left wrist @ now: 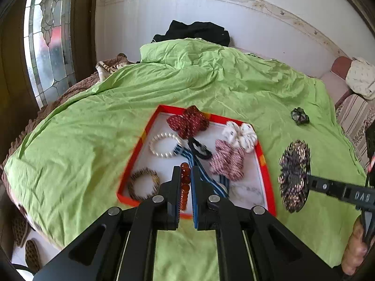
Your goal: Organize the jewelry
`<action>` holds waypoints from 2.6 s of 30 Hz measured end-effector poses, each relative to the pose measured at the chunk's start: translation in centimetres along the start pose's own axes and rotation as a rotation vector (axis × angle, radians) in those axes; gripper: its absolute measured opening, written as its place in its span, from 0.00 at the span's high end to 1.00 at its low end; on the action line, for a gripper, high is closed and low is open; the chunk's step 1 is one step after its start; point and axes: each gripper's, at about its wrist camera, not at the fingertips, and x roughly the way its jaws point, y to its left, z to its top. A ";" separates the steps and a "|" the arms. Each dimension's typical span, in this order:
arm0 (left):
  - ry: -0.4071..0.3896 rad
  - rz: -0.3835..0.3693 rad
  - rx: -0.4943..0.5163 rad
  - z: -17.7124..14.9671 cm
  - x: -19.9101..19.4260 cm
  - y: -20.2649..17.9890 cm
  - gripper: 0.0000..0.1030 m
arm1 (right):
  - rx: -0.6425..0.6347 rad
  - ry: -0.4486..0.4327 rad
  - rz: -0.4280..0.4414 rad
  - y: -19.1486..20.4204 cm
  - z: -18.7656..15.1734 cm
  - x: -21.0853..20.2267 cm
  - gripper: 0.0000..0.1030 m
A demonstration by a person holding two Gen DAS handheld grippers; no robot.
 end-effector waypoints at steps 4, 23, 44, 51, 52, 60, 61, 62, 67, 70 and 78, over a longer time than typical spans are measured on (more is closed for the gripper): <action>0.017 0.019 -0.006 2.4 1.9 2.1 0.93 | -0.016 0.007 -0.010 0.9 1.2 1.4 0.95; 0.208 -0.012 -0.017 2.0 11.7 3.6 0.93 | 0.010 0.145 0.006 -0.5 0.9 9.1 0.95; 0.097 0.099 -0.059 0.6 7.9 3.2 0.54 | 0.022 0.098 -0.124 -2.2 0.1 8.1 0.76; -0.063 0.153 -0.072 0.6 1.5 2.5 0.34 | -0.001 0.097 -0.074 -0.9 -0.3 7.3 0.71; -0.079 0.164 -0.071 0.5 0.8 2.4 0.31 | -0.011 0.092 -0.083 -0.5 -0.5 7.1 0.69; -0.225 0.324 -0.037 -1.2 -4.2 1.5 0.08 | -0.081 -0.031 -0.166 1.7 -2.0 3.3 0.42; -0.243 0.344 -0.039 -1.5 -4.8 1.6 0.06 | -0.089 -0.042 -0.182 2.0 -2.5 2.9 0.39; -0.256 0.354 -0.042 -1.8 -5.5 1.7 0.06 | -0.094 -0.048 -0.194 2.2 -2.9 2.6 0.39; -0.263 0.360 -0.077 -2.7 -7.7 2.5 0.04 | -0.123 -0.073 -0.264 3.2 -5.3 1.0 0.33; -0.272 0.367 -0.068 -3.4 -8.8 2.4 0.04 | -0.136 -0.089 -0.297 3.8 -6.5 0.4 0.30; -0.369 0.422 0.020 -6.4 -11.7 0.0 0.00 | -0.157 -0.083 -0.328 5.9 -8.8 -0.2 0.21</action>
